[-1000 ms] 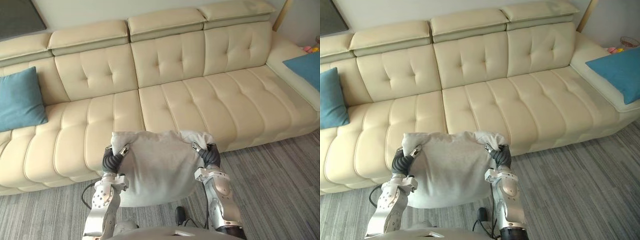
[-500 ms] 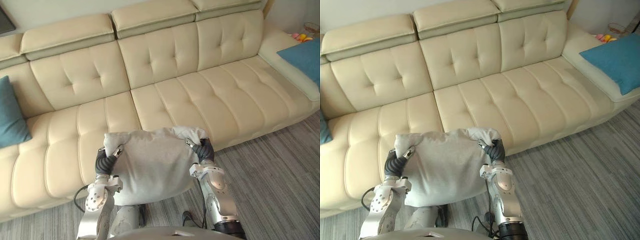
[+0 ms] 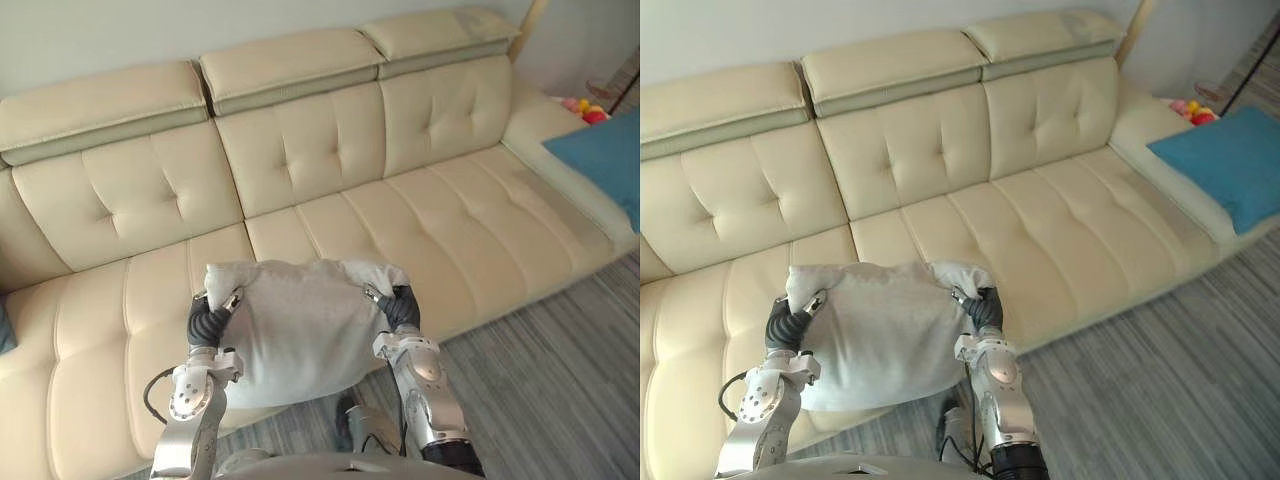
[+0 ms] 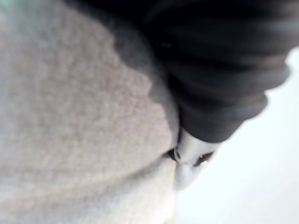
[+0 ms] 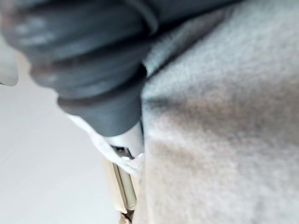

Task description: Pick up cushions and gather them together orderly.

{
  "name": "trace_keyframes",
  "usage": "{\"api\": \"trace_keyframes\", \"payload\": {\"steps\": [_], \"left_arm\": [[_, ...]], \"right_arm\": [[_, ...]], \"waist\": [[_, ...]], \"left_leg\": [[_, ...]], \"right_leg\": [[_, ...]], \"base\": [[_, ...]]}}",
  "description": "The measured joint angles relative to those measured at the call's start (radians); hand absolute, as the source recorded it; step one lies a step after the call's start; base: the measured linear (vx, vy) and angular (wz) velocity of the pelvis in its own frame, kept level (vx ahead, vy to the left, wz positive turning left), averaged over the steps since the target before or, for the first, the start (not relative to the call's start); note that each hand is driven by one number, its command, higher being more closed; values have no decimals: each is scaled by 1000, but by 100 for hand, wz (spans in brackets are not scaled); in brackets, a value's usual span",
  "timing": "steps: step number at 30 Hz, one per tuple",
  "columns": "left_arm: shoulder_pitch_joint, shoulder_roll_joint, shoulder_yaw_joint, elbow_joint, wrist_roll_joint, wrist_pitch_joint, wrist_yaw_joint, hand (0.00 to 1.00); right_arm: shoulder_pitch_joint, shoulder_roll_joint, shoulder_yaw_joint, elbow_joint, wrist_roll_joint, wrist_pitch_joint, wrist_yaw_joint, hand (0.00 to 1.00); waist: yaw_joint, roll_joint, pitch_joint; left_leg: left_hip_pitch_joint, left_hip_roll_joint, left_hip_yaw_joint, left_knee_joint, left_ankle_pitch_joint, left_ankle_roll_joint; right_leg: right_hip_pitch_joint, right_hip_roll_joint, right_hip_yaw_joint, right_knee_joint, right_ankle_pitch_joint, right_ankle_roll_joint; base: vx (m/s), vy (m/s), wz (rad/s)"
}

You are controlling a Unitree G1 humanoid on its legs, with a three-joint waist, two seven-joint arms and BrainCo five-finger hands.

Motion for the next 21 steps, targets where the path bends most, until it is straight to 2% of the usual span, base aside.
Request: {"api": "trace_keyframes", "payload": {"steps": [1, 5, 9, 11, 12, 14, 18, 21], "left_arm": [[2, -3, -8, 0, 9, 0, -9, 100], [-1, -25, -17, -2, 16, -1, -16, 100], [-5, -34, -18, -2, 16, 0, -16, 100], [-4, -33, -15, -11, 15, 0, -15, 100], [-4, -33, -13, -30, 15, -1, -15, 100], [-5, -34, -13, -51, 15, -8, -15, 100], [-8, -23, -27, -61, 15, -13, -15, 100], [9, 1, -31, -42, 15, -13, -15, 100]], "right_arm": [[4, -8, -5, -6, 2, 1, 0, 100], [60, -13, -8, -126, 7, -3, -5, 100], [70, -10, -8, -175, 16, -4, -7, 100], [87, -7, -3, -185, 35, -4, -6, 100], [88, 1, -3, -185, 41, -3, -6, 100], [83, 7, -3, -187, 45, -3, -7, 100], [78, 15, -12, -187, 45, -2, -9, 100], [79, 20, -12, -185, 44, 3, -8, 100]], "waist": [[7, 2, 1], [-1, 1, 0], [4, 0, 0], [23, -1, -1], [35, -5, -3], [43, -9, -7], [27, -18, -12], [33, -44, -15]], "left_leg": [[-3, 9, -18, 13, 2, -1], [-8, 23, -26, -4, 30, -11], [-53, 16, -44, 41, 56, -42], [-84, 11, -15, 126, 63, -54], [-117, 7, 16, 168, 75, -51], [-132, -7, 25, 161, 89, -38], [-99, -14, 42, -5, 80, -23], [-81, -18, 73, -40, 84, -17]], "right_leg": [[10, 7, -6, -10, -3, -2], [45, 3, -57, -52, -4, -9], [114, -34, -144, -135, 21, 3], [160, -58, -173, -180, 37, 0], [177, -71, -178, -218, 51, -3], [176, -79, -172, -252, 71, -2], [152, -59, -139, -329, 122, 20], [149, -56, -103, -329, 133, 22]], "base": [[163, -105, -1], [113, -63, 37], [-4, 48, 87], [-55, 101, 59], [-73, 94, 20], [-61, 47, 7], [-89, 60, 10], [-70, 56, -26]]}}
